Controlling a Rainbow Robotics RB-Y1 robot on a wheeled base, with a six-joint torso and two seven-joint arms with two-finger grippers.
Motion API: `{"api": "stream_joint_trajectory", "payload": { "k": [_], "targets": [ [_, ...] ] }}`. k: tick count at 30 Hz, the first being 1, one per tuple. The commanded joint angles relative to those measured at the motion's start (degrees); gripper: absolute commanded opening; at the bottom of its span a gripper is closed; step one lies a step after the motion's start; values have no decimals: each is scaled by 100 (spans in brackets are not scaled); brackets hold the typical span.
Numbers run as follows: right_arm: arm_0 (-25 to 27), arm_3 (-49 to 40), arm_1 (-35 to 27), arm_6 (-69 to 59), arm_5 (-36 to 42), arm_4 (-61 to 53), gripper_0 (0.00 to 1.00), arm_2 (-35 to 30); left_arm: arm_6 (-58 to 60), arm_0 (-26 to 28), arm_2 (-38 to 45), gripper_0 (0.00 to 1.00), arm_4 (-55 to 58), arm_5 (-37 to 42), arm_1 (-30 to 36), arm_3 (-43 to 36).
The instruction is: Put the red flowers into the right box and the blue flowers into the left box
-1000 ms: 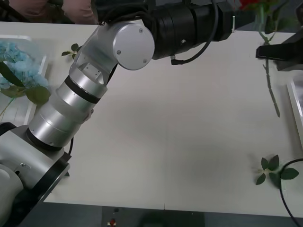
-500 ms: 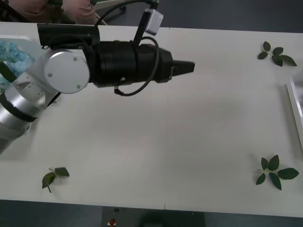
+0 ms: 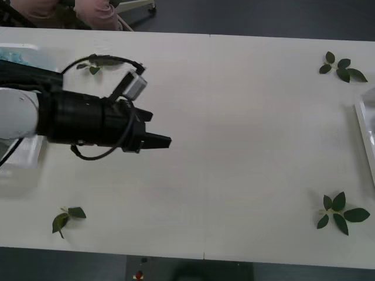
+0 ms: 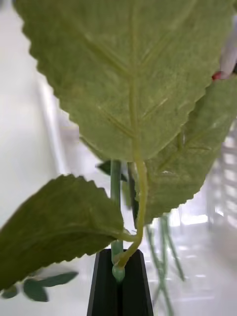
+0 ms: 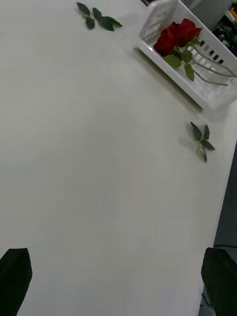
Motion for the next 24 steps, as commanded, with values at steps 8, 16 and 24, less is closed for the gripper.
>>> {"api": "stream_joint_trajectory", "payload": {
  "k": [8, 16, 24],
  "targets": [
    [-68, 1211, -30, -215, -1670, 477, 0, 972, -631, -87, 643, 100, 226, 29, -288, -169],
    [-68, 1475, 322, -259, -2522, 591, 0, 1218, -683, -148, 37, 100, 587, -982, 424, -450],
    [-68, 1413, 392, -179, -2566, 635, 100, 1218, -683, -562, -605, 100, 929, -1448, 1092, -450]
  ]
}}
